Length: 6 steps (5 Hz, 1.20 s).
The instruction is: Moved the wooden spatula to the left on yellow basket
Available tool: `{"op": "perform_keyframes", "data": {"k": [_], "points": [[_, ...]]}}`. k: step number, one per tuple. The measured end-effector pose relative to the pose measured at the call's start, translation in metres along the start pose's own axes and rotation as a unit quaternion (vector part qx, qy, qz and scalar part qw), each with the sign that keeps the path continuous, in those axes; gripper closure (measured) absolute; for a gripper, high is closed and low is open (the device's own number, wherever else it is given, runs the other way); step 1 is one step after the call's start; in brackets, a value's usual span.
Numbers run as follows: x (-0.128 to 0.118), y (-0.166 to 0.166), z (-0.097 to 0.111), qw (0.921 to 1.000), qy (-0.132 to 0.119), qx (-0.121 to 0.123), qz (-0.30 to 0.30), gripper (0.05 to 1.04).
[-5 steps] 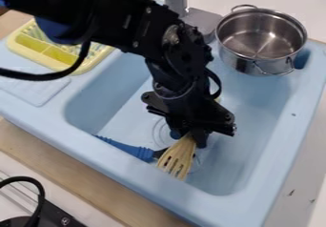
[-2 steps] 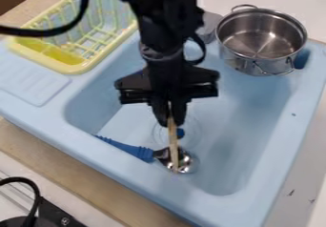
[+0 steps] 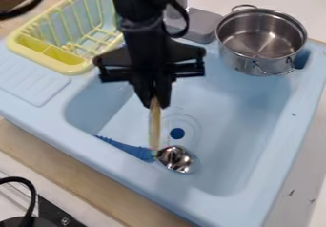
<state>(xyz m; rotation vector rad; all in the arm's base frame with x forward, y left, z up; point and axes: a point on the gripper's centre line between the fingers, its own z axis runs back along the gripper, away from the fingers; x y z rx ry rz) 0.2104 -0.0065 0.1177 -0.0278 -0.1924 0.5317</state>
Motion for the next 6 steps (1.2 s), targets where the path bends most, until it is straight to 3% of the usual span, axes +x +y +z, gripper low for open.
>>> {"op": "perform_keyframes", "data": {"k": [1,2,3,4,6], "points": [[-0.003,0.004,0.015,1.0,-0.006,0.006,0.002,0.996],[0.003,0.016,0.026,0.9992,-0.036,0.013,0.013,0.996],[0.014,0.038,0.028,0.9967,-0.05,0.032,0.055,0.996],[0.026,0.058,0.031,0.9901,-0.078,0.048,0.106,0.996],[0.053,0.096,0.027,0.9727,-0.106,0.047,0.201,0.996]]}}
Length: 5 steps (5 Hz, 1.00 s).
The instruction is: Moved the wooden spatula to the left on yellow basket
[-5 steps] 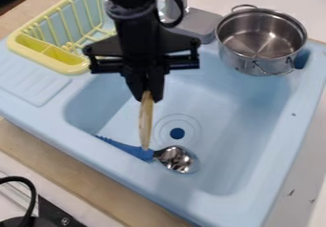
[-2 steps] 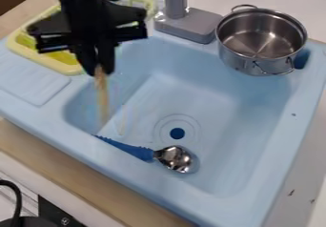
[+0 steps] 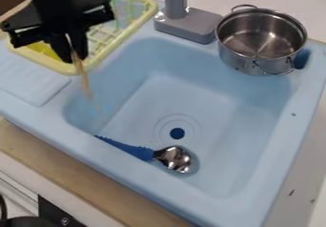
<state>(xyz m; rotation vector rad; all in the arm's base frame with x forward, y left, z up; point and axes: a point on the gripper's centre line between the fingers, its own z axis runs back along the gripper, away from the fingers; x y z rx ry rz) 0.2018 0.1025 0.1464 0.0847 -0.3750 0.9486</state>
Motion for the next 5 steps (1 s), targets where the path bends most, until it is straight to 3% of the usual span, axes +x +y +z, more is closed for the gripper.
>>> {"op": "perform_keyframes", "data": {"k": [2,3,5], "points": [[0.034,0.004,-0.015,0.9979,-0.031,-0.003,0.057,0.996],[0.049,0.002,-0.02,0.9962,-0.027,-0.006,0.083,0.996],[0.065,0.01,-0.035,0.9938,-0.015,0.029,0.106,0.996]]}}
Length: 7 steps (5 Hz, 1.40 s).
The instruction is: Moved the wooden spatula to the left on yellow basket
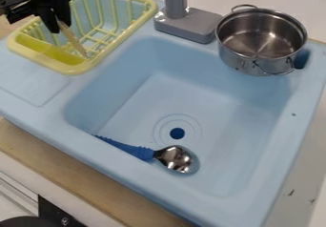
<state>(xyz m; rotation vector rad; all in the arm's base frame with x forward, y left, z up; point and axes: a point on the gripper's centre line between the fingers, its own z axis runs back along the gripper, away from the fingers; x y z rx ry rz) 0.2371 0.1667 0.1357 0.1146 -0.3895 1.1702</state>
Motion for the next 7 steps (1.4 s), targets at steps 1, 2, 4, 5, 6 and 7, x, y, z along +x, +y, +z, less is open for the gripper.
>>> {"op": "perform_keyframes", "data": {"k": [1,2,4,5,6,7], "points": [[0.005,0.007,-0.001,0.9999,-0.002,0.003,0.009,0.996],[0.008,0.012,-0.002,0.9999,-0.003,0.007,0.014,0.996],[0.01,0.018,-0.005,0.9997,0.009,-0.006,0.022,0.977],[0.007,0.015,-0.013,0.9996,0.024,-0.011,0.007,0.805],[0.005,0.01,-0.012,0.9989,0.032,-0.032,-0.012,0.536],[0.006,0.011,-0.012,0.9991,0.03,-0.028,-0.009,0.242]]}}
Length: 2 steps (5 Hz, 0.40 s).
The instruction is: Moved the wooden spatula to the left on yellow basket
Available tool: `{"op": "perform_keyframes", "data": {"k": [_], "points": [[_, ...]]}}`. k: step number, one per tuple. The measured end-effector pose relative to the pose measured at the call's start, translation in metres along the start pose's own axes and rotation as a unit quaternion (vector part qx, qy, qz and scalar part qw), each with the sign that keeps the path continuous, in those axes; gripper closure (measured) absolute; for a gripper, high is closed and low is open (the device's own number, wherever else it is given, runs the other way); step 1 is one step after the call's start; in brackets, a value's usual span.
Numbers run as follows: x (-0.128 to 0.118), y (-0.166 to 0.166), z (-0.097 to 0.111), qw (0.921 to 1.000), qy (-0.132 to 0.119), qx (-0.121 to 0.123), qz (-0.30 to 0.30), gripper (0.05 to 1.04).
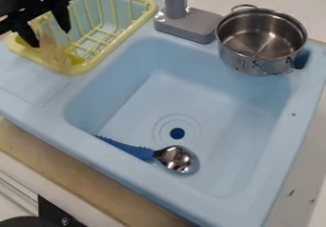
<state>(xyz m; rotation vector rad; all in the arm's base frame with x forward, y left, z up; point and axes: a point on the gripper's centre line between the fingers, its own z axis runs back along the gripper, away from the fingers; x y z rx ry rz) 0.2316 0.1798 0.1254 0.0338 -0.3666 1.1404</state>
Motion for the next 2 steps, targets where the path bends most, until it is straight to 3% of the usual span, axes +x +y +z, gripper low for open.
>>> {"op": "perform_keyframes", "data": {"k": [1,2], "points": [[-0.0001,-0.0009,0.0049,1.0,-0.005,-0.004,0.002,0.084],[-0.0025,-0.0019,0.0101,1.0,-0.005,-0.005,0.002,0.084]]}}
